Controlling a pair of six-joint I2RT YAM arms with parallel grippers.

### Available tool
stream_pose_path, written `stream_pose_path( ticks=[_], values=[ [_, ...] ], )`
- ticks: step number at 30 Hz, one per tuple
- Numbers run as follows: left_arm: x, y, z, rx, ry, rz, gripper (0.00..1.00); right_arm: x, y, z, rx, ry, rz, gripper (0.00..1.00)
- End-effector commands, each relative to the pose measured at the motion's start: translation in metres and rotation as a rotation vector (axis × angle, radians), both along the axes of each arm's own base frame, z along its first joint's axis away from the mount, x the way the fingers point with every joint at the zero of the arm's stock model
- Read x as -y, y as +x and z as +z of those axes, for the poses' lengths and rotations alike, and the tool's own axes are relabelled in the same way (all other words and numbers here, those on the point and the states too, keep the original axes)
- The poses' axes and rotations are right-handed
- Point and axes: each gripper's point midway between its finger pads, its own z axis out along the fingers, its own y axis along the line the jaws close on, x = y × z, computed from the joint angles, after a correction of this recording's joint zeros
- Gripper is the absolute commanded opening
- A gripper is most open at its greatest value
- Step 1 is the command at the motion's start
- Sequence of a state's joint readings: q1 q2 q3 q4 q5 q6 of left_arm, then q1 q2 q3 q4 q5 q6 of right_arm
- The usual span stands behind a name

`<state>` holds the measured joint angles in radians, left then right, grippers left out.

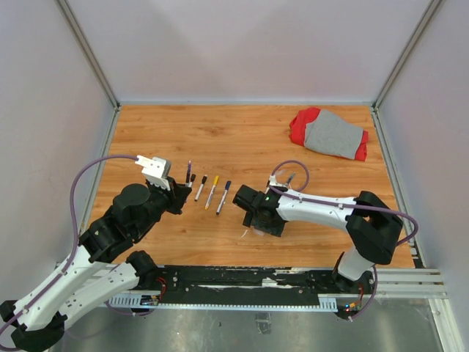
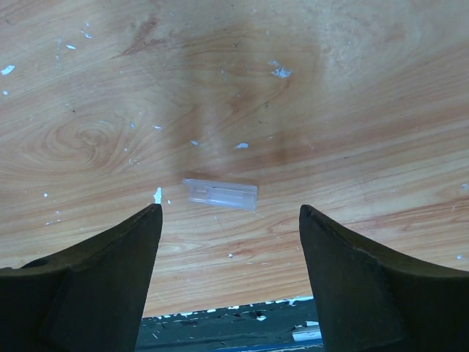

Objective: Insert the pens into the pen caps
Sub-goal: Place the pen cap at the center of the board.

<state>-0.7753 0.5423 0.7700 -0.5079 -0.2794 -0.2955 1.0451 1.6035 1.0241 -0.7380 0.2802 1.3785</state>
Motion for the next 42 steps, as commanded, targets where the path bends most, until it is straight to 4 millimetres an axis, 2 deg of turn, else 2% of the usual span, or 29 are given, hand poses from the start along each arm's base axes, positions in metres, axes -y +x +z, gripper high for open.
stream_pose_path(
  ticks=[1, 10, 24, 27, 29, 32, 35, 42],
  values=[
    [-0.002, 0.002, 0.001, 0.018, 0.001, 0.011, 0.00, -0.002, -0.003, -0.004, -0.015, -0.006, -0.082, 0.75],
    [-0.002, 0.002, 0.001, 0.018, 0.002, 0.010, 0.01, -0.009, -0.001, -0.015, -0.044, 0.002, -0.071, 0.72],
    [-0.003, 0.002, 0.000, 0.017, 0.006, 0.012, 0.00, -0.005, -0.003, -0.030, -0.082, -0.025, -0.070, 0.59],
    [-0.002, 0.002, 0.000, 0.016, 0.006, 0.010, 0.01, -0.002, -0.003, -0.033, -0.085, -0.035, -0.074, 0.55],
    [-0.002, 0.002, 0.000, 0.016, 0.005, 0.010, 0.01, 0.000, -0.003, -0.034, -0.087, -0.039, -0.074, 0.48],
    [-0.002, 0.002, 0.000, 0.016, 0.004, 0.011, 0.01, 0.004, -0.003, -0.029, -0.075, -0.047, -0.069, 0.36],
    [-0.002, 0.003, 0.001, 0.017, 0.003, 0.012, 0.00, 0.011, 0.002, -0.018, -0.031, -0.052, -0.070, 0.30],
    [-0.002, 0.003, 0.000, 0.014, 0.006, 0.011, 0.00, 0.020, 0.018, 0.017, 0.147, 0.032, -0.026, 0.25]
  ],
)
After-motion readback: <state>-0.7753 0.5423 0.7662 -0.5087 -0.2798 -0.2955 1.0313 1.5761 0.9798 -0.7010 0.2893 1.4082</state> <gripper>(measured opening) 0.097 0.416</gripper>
